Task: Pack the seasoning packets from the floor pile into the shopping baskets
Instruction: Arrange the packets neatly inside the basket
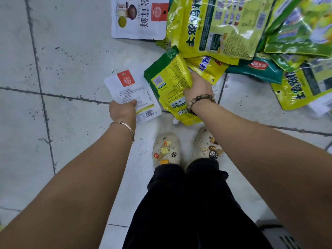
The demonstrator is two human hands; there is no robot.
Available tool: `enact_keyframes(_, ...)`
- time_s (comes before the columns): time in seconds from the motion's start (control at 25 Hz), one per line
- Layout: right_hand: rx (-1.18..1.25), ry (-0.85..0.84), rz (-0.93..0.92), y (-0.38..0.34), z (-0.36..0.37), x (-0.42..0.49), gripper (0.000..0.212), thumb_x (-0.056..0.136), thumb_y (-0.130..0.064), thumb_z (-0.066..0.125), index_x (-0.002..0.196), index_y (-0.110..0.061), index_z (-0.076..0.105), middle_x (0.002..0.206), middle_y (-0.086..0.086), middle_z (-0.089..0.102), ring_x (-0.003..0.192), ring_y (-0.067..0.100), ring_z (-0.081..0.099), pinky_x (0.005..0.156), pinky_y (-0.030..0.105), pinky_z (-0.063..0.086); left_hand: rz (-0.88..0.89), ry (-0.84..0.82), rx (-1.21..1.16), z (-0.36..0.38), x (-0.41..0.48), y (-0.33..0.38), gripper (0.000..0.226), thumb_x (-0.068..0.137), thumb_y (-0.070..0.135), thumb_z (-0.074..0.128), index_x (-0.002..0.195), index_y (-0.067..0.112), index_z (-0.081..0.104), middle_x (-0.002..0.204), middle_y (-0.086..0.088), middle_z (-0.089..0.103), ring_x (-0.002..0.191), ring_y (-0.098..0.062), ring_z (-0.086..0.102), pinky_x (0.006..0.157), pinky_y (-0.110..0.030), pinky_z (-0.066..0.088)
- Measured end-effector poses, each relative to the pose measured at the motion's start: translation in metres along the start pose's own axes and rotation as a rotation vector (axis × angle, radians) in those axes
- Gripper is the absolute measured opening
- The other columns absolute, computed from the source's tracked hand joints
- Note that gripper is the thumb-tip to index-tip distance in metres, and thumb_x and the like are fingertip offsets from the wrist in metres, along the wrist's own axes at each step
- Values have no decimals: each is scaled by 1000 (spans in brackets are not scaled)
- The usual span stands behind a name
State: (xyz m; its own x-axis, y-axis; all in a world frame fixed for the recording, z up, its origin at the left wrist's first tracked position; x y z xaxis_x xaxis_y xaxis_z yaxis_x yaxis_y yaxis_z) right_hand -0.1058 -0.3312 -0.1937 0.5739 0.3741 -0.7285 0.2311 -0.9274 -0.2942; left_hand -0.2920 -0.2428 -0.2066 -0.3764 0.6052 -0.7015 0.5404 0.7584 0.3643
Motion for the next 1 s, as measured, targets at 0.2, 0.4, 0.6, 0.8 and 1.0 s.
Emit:
enact_keyframes(0.2, 179, 78, 132, 21, -59, -46, 41, 92, -14, 52, 132, -22, 47, 126, 12, 57, 112, 33, 54, 80, 38, 46, 51, -56, 41, -30, -57, 26, 24, 80, 4, 71, 101, 11, 62, 102, -5, 66, 95, -26, 67, 85, -40, 55)
enact_keyframes(0.4, 439, 156, 171, 43, -124, -109, 25, 86, -11, 57, 109, -21, 60, 104, 5, 64, 92, 25, 57, 70, 26, 38, 146, -148, 99, -60, -130, 70, 23, 81, 4, 71, 101, 8, 61, 107, -9, 67, 97, -28, 66, 87, -42, 55)
enact_keyframes(0.6, 652, 325, 304, 70, -169, -198, 23, 84, -9, 60, 106, -9, 60, 106, 5, 63, 89, 20, 54, 67, 22, 37, 221, -292, 168, -88, -206, 107, 26, 83, 2, 68, 108, 6, 64, 104, -7, 67, 95, -26, 67, 84, -36, 54)
enact_keyframes(0.8, 833, 455, 453, 103, -189, -292, 24, 82, -3, 61, 106, -5, 60, 103, 7, 63, 98, 28, 59, 86, 36, 48, 270, -467, 208, -110, -287, 125, 29, 84, -1, 66, 113, 0, 61, 105, -9, 67, 86, -21, 67, 66, -26, 56)
enact_keyframes(1.0, 1032, 567, 519, 135, -195, -373, 24, 84, -2, 60, 107, -9, 60, 101, 2, 62, 90, 19, 57, 79, 27, 47, 381, -615, 405, -122, -360, 117, 23, 84, 2, 66, 106, 6, 63, 102, -7, 69, 83, -18, 68, 64, -27, 56)
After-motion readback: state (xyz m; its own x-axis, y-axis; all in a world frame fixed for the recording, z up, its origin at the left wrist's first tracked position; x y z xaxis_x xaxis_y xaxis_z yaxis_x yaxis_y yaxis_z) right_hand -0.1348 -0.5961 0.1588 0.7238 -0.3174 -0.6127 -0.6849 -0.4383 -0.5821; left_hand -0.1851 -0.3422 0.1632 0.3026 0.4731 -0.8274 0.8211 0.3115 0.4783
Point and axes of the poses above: each hand's wrist, its own x-axis towards the middle knuckle, its own z-axis out of the palm, y = z × x, the point moved 1 cm from there along x, towards the middle knuckle
